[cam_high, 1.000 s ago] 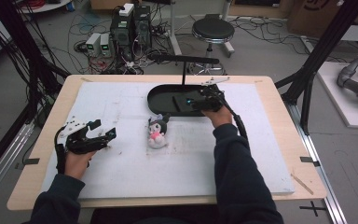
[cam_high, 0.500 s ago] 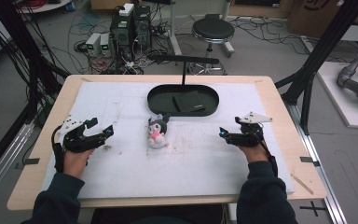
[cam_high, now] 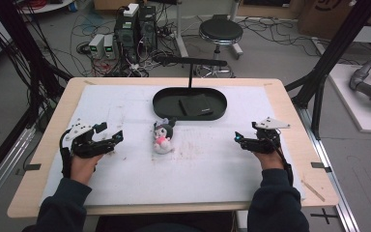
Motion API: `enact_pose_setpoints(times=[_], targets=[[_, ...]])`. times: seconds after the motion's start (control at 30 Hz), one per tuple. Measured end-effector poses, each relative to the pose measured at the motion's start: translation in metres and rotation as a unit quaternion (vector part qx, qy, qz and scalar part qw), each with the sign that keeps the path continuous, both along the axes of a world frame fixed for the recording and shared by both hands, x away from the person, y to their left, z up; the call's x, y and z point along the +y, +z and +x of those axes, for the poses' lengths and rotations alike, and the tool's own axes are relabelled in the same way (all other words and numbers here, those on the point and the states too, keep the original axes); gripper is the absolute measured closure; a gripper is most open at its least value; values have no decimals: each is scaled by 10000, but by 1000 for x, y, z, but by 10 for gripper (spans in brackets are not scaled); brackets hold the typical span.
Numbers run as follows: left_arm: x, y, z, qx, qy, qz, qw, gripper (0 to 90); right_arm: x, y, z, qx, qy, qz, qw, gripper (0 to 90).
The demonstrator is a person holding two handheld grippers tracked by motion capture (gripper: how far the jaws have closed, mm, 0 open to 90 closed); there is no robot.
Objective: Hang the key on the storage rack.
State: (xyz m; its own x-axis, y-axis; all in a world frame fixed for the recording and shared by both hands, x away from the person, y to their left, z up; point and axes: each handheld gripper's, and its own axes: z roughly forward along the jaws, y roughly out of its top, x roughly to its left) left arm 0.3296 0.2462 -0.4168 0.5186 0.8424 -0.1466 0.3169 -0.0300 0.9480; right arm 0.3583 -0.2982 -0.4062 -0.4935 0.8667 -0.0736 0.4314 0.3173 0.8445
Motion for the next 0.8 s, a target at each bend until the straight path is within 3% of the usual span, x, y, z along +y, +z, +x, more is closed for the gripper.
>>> enact_pose_setpoints(times=[0.33, 0.53, 0.7, 0.8], targets=[[-11, -3, -3, 109, -146, 54, 9998, 223, 0, -1, 3, 2, -63, -16, 10000, 212], [-28, -5, -5, 191, -274, 238, 9992, 223, -2, -2, 0, -21, -100, -59, 9999, 212], [-39, -5, -6, 247, -256, 171, 9992, 228, -4, -2, -3, -43, -145, -125, 9998, 212], [-50, -5, -2, 309, -217, 272, 9989, 233, -5, -1, -3, -97, -167, -95, 9998, 213]])
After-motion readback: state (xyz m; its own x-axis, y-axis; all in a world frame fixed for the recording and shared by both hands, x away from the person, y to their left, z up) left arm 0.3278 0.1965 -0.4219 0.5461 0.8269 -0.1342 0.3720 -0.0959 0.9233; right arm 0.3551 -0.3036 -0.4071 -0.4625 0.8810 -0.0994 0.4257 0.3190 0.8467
